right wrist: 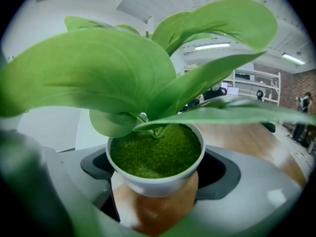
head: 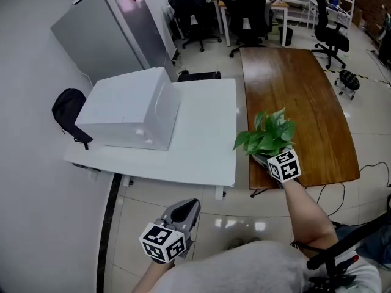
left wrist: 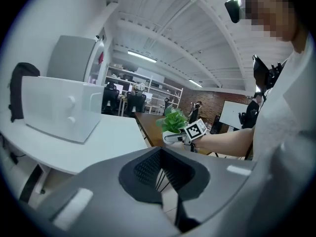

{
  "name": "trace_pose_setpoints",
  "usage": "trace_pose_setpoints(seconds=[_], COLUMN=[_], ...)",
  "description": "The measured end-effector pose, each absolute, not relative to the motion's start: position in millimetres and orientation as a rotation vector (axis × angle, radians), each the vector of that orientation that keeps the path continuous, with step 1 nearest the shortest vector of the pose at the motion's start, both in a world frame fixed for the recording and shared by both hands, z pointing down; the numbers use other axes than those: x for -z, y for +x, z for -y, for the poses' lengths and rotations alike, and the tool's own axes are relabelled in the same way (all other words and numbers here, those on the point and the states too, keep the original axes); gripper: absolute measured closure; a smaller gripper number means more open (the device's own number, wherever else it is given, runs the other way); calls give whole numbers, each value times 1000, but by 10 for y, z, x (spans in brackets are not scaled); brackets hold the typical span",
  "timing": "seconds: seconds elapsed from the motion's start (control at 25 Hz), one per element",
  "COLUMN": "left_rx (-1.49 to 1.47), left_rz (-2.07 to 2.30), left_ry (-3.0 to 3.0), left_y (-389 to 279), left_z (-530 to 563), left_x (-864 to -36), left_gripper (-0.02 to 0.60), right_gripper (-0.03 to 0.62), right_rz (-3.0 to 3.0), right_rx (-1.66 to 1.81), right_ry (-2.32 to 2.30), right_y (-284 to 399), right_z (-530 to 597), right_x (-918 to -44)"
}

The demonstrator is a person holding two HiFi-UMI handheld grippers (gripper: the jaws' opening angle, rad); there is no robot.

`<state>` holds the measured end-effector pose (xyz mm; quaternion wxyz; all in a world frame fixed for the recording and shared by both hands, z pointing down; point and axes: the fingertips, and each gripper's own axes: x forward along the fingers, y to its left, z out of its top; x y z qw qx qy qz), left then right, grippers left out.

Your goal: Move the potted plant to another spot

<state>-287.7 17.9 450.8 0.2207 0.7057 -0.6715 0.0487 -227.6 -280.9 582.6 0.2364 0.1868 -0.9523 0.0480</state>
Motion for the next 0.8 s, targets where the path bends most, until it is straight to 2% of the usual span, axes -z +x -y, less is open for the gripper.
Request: trace_pose_setpoints(seconds=[0.44, 0.8], left_rx=[-78, -69], left_rz=[2026, 2115], left_ry=[1761, 1641], left_y=[-3471, -3675], left_z=[-909, -1276], left_x=[-4562, -4619], left_gripper=[584, 584], right_gripper=[111, 111], right_rz=[2646, 2660], right_rx=[-80, -45], right_ry=[252, 78], right_y=[-3467, -4122], right_z=[2102, 1689], right_x=[-5914, -5991])
